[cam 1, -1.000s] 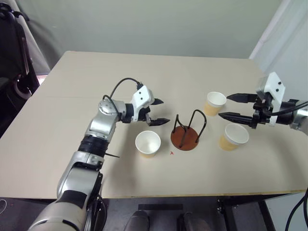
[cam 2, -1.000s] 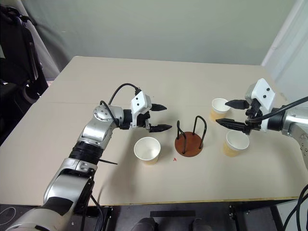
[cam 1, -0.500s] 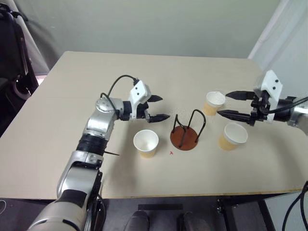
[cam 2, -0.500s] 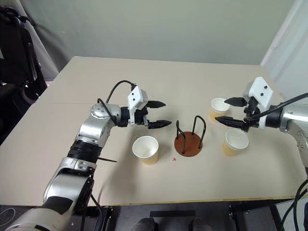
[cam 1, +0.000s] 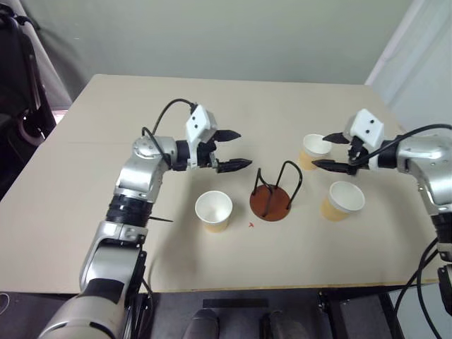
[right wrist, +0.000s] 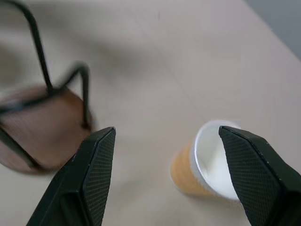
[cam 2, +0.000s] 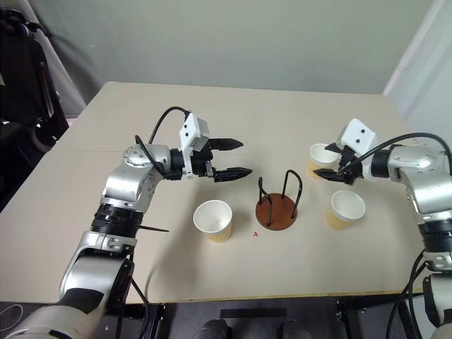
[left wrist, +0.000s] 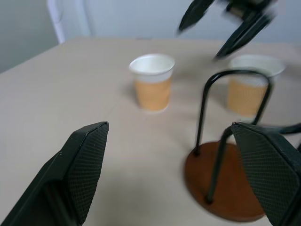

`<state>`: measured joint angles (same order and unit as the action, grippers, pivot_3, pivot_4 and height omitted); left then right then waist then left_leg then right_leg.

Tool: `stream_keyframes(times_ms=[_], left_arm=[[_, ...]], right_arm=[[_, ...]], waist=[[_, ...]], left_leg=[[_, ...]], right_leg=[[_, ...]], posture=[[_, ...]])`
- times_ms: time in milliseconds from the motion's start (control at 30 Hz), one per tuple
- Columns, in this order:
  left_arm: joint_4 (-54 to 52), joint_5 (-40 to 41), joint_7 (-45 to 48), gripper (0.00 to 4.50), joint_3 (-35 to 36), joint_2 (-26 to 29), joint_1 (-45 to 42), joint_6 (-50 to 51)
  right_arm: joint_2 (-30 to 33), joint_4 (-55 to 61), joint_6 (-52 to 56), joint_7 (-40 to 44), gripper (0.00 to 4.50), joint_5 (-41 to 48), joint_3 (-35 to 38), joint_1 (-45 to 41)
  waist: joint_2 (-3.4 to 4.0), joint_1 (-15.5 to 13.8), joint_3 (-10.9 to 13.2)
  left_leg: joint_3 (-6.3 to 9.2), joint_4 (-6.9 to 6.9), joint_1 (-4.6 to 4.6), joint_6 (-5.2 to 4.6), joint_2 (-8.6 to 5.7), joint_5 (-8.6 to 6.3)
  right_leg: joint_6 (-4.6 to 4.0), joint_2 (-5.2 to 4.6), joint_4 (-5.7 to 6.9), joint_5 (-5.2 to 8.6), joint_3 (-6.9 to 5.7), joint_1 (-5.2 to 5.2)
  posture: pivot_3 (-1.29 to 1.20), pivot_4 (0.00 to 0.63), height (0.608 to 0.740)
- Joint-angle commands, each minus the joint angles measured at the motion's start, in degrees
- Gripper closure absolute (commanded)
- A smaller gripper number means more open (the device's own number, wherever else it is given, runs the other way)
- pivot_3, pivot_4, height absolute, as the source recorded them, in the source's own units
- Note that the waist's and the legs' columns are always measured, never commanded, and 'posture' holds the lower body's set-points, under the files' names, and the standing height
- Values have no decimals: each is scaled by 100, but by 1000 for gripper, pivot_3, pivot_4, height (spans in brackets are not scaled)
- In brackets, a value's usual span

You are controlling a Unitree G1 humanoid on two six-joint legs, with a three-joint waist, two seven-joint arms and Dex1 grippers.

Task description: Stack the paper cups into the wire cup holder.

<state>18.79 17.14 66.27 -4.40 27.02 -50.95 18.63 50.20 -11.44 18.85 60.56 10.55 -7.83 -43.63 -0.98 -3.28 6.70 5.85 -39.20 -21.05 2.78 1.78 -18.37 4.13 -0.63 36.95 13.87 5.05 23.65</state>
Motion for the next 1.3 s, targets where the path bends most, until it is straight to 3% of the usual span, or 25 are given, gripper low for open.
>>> stream_keyframes(times_ms=[33, 333, 733, 833, 1067, 1300], left_arm=[[-471, 291, 114, 34, 203, 174, 42, 271], [-838, 419, 329, 34, 111, 530, 243, 483], [-827, 379, 279, 34, 93, 540, 260, 425], [-823, 374, 281, 0, 89, 543, 262, 421], [-811, 381, 291, 0, 101, 561, 265, 426], [-777, 367, 284, 0, 104, 568, 250, 408]], right_arm=[[1, -325, -452, 99, 951, -355, -59, -289], [-365, -1424, -1209, 126, 951, -1056, -303, -835], [-739, -2793, -1950, 1, 951, -1864, -590, -1306], [-789, -2980, -2027, 18, 1851, -1930, -578, -1352], [-833, -2885, -1851, 252, 4449, -1809, -460, -1356], [-734, -2390, -1394, 540, 4482, -1540, -269, -1338]], waist=[[1, 1, 0], [1, -3, 1], [2, -6, 1], [2, -8, 1], [2, -8, 1], [4, -7, 2]], left_leg=[[-1, 2, 0, 1, 0, 0], [-2, 5, 0, 1, 1, 1], [-1, 13, -3, 2, 2, 1], [-1, 14, -4, 3, 2, 2], [-2, 15, -6, 4, 2, 2], [-3, 15, -6, 6, 2, 3]], right_leg=[[0, 0, 2, 0, 0, 1], [-5, -2, -1, -3, 2, 4], [-12, -7, 2, -6, 9, 7], [-13, -8, 3, -7, 9, 7], [-14, -8, 4, -7, 10, 7], [-15, -8, 4, -8, 9, 7]], posture=[[0, 150, 740], [0, 150, 740], [0, 150, 740], [0, 150, 740], [0, 150, 740], [0, 150, 740]])
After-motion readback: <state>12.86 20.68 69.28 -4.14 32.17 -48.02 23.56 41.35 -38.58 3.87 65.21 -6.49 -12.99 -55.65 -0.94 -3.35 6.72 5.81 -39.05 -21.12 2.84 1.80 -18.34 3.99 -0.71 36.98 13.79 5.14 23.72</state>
